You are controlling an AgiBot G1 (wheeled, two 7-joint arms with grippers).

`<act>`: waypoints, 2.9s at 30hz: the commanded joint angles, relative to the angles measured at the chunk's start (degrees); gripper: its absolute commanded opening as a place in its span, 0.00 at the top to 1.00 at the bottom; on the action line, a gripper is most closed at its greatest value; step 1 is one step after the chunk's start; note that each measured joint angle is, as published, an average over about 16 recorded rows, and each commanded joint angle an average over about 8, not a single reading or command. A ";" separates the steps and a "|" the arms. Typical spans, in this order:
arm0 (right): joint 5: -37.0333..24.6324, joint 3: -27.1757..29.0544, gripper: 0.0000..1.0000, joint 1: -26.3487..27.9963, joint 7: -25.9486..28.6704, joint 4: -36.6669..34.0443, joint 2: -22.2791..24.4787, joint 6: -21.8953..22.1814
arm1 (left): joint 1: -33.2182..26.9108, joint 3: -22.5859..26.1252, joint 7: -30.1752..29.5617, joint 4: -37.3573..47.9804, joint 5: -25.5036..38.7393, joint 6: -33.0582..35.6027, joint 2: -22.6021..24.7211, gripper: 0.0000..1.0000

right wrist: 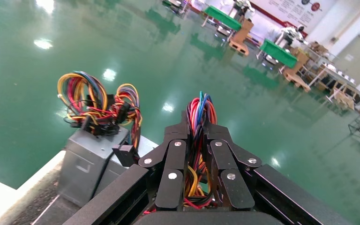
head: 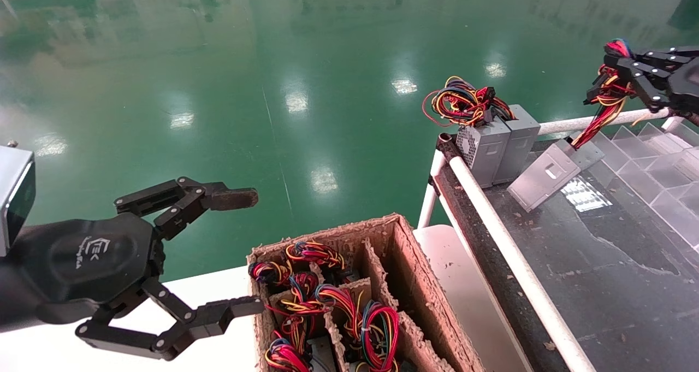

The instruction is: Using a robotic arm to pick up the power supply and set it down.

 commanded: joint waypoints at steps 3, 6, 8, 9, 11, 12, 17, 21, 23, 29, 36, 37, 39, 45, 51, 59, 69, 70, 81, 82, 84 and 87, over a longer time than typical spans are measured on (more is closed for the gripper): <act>-1.24 -0.58 1.00 2.54 -2.41 -5.12 -2.55 0.95 | 0.00 0.00 0.00 0.00 0.00 0.00 0.00 0.00; -1.64 -0.77 1.00 3.92 -3.81 -7.88 -3.99 1.54 | 0.00 0.00 0.00 0.00 0.00 0.00 0.00 0.00; -1.86 -0.87 1.00 4.71 -4.65 -9.48 -4.87 2.14 | 0.00 0.00 0.00 0.00 0.00 0.00 0.00 0.00; -1.97 -0.91 1.00 5.08 -5.05 -10.21 -5.31 2.58 | 0.00 0.00 0.00 0.00 0.00 0.00 0.00 0.00; -2.21 -1.02 1.00 5.78 -5.83 -11.56 -6.20 3.79 | 0.00 0.00 0.00 0.00 0.00 0.00 0.00 0.00; -2.33 -1.06 1.00 6.11 -6.18 -12.18 -6.66 4.58 | 0.00 0.00 0.00 0.00 0.00 0.00 0.00 0.00; -2.97 -1.34 1.00 7.67 -7.59 -14.80 -9.34 10.05 | 0.00 0.00 0.00 0.00 0.00 0.00 0.00 0.00; -3.48 -1.63 1.00 8.52 -8.28 -16.15 -11.45 13.77 | 0.00 0.00 0.00 0.00 0.00 0.00 0.00 0.00; -3.71 -1.78 1.00 8.76 -8.50 -16.58 -12.31 14.78 | 0.00 0.00 0.00 0.00 0.00 0.00 0.00 0.00; -4.40 -2.27 1.00 8.92 -8.93 -17.37 -14.15 15.38 | 0.00 0.00 0.00 0.00 0.00 0.00 0.00 0.00; -4.63 -2.44 1.00 8.79 -8.97 -18.07 -15.41 15.31 | 0.00 0.00 0.00 0.00 0.00 0.00 0.00 0.00; -4.59 -2.41 1.00 8.81 -8.89 -18.17 -15.61 15.37 | 0.00 0.00 0.00 0.00 0.00 0.00 0.00 0.00; -4.48 -2.34 1.00 8.89 -8.67 -18.31 -16.04 15.50 | 0.00 0.00 0.00 0.00 0.00 0.00 0.00 0.00; -4.26 -2.19 1.00 9.41 -8.00 -18.50 -17.66 16.17 | 0.00 0.00 0.00 0.00 0.00 0.00 0.00 0.00; -4.53 -2.37 1.00 10.01 -7.69 -18.61 -19.60 17.80 | 0.00 0.00 0.00 0.00 0.00 0.00 0.00 0.00; -5.34 -2.93 1.00 10.65 -8.12 -18.59 -22.18 20.75 | 0.00 0.01 0.00 0.00 0.00 0.00 0.00 0.00; -5.76 -3.22 0.00 10.50 -7.96 -19.03 -23.62 22.40 | 0.00 0.01 0.00 0.00 0.00 0.00 0.00 0.00; -5.74 -3.21 0.00 10.50 -7.90 -19.06 -23.58 22.44 | 0.00 0.01 0.00 0.00 0.00 0.00 0.00 0.00; -5.70 -3.18 0.00 10.46 -7.39 -19.05 -22.70 21.89 | 0.00 0.01 0.00 0.00 0.00 0.00 0.00 0.00; -5.72 -3.20 0.00 10.49 -7.36 -19.04 -22.62 21.82 | 0.00 0.01 0.00 0.00 0.00 0.00 0.00 0.00; -5.74 -3.21 0.00 10.54 -7.25 -19.03 -22.48 21.69 | 0.00 0.01 0.00 0.00 0.00 0.00 0.00 0.00; -5.67 -3.16 0.00 10.60 -6.97 -19.05 -22.33 21.44 | 0.00 0.01 0.00 0.00 -0.01 0.00 0.00 0.00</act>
